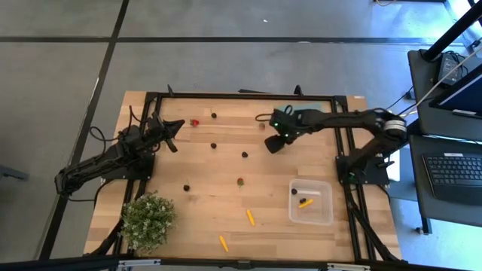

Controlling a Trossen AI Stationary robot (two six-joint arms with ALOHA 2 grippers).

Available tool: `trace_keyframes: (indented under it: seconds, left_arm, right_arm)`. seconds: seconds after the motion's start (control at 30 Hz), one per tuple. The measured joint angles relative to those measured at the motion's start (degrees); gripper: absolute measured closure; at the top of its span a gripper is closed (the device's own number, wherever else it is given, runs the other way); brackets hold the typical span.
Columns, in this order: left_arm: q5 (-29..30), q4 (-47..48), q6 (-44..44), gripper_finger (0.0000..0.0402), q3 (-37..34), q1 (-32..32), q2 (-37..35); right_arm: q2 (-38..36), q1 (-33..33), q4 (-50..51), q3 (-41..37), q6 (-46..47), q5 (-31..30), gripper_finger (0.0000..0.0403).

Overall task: Pick and placing Produce into tupperware
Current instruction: Put the strawberry into the container

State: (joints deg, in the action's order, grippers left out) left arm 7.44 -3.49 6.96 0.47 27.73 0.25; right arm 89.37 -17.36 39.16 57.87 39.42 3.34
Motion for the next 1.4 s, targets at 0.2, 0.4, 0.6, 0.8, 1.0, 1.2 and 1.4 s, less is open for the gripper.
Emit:
trace_keyframes:
  seconds: [0.2,0.4,0.6,0.8,1.0,1.2,1.4]
  left_arm:
    - [0.00,-0.03,0.00,0.0401,0.00,0.00,0.00]
    - [0.00,-0.02,0.00,0.0401,-0.01,0.00,0.00]
    - [0.00,-0.02,0.07,0.0401,-0.02,0.00,0.00]
    - [-0.01,-0.02,0.13,0.0401,-0.02,0.00,0.00]
    - [-0.01,-0.02,0.15,0.0401,-0.01,0.00,0.00]
    - [-0.02,-0.02,0.15,0.0401,0.00,0.00,0.00]
    - [-0.02,0.00,0.40,0.0401,0.00,-0.01,0.00]
  right_arm:
    - [-11.37,5.46,9.38,1.40,7.63,2.55,0.0273]
    - [-18.43,18.85,18.58,1.46,21.73,2.22,0.0273]
    - [-18.01,32.46,21.23,0.54,34.60,-2.04,0.0273]
    - [-14.30,41.17,20.19,-4.47,44.50,-2.19,0.0272]
    - [-11.42,44.03,13.37,-11.03,47.58,-2.12,0.0263]
    - [-10.91,44.25,3.62,-15.18,47.70,0.67,0.0235]
    - [-10.92,44.23,3.41,-15.24,47.53,0.76,0.0230]
